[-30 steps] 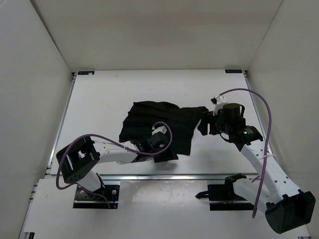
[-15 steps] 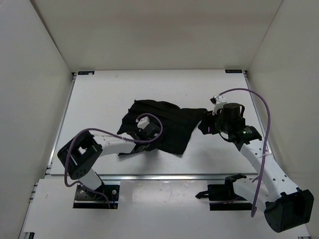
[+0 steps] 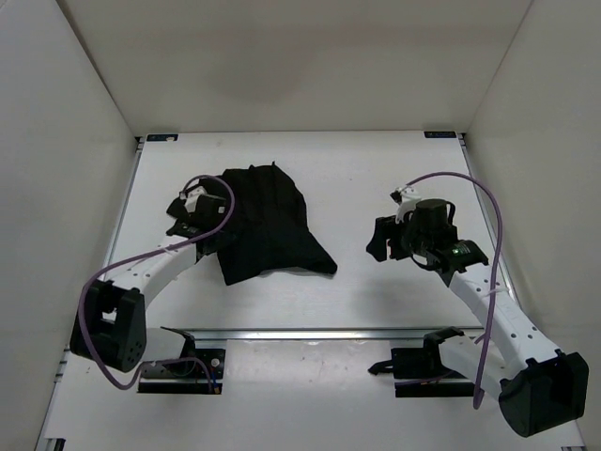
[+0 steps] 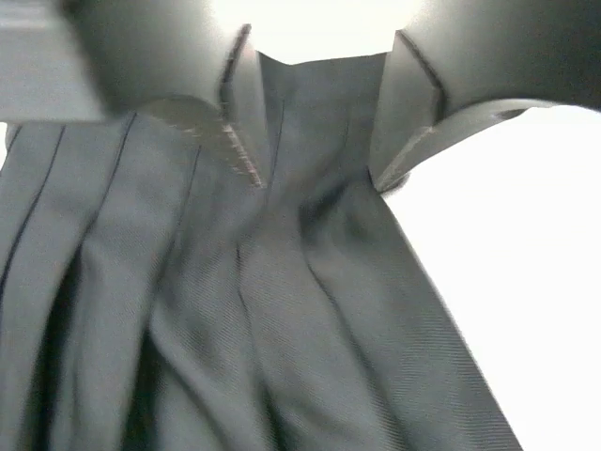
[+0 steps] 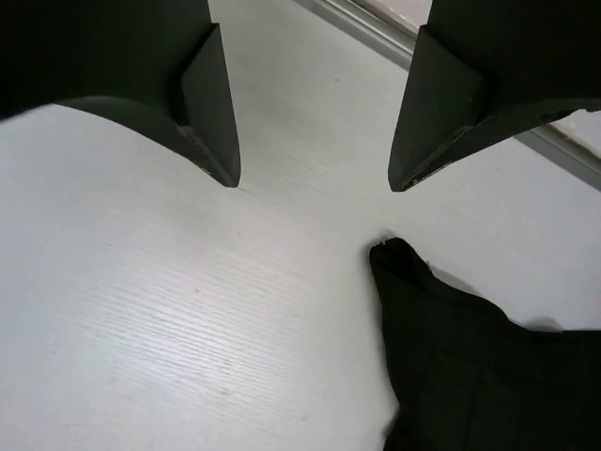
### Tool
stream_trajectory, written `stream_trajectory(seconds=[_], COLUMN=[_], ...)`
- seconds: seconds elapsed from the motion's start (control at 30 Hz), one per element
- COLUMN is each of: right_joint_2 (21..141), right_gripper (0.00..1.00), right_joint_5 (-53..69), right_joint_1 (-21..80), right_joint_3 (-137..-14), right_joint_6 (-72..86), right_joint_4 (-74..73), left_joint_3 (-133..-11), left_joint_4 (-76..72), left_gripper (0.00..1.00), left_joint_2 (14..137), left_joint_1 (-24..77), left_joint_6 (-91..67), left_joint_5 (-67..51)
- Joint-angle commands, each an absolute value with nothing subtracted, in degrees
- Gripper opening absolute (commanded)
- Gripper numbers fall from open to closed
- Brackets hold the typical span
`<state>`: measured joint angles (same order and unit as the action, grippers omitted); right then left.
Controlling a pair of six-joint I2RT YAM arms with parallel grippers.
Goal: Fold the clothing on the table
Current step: Flatten the skirt out
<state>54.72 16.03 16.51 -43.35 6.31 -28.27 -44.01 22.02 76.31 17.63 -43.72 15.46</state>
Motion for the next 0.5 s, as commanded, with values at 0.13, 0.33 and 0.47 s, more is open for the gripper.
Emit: stream_trajectory(seconds=[0.13, 0.33, 0.47], right_joint_2=[55.9, 59.93, 60.2], right_gripper=[0.37, 0.24, 0.34], right_joint_5=[23.01, 27.77, 28.03], right_joint_1=[17.67, 17.22, 17.58], right_joint_3=[-40.26, -36.04, -34.11], right_joint_6=[13.86, 18.72, 19.95], right_joint_4=[-18.92, -13.01, -10.9], left_joint_3=[-40.19, -33.14, -31.12], left_joint_4=[30.14, 30.23, 29.45], left_gripper=[0.71, 0.77, 0.8], left_joint_2=[67.52, 62.49, 64.24], left_joint_1=[19.34, 16.52, 17.22], left_joint_6=[-37.7, -39.64, -40.6], left_joint_5=[11.96, 11.16, 8.19])
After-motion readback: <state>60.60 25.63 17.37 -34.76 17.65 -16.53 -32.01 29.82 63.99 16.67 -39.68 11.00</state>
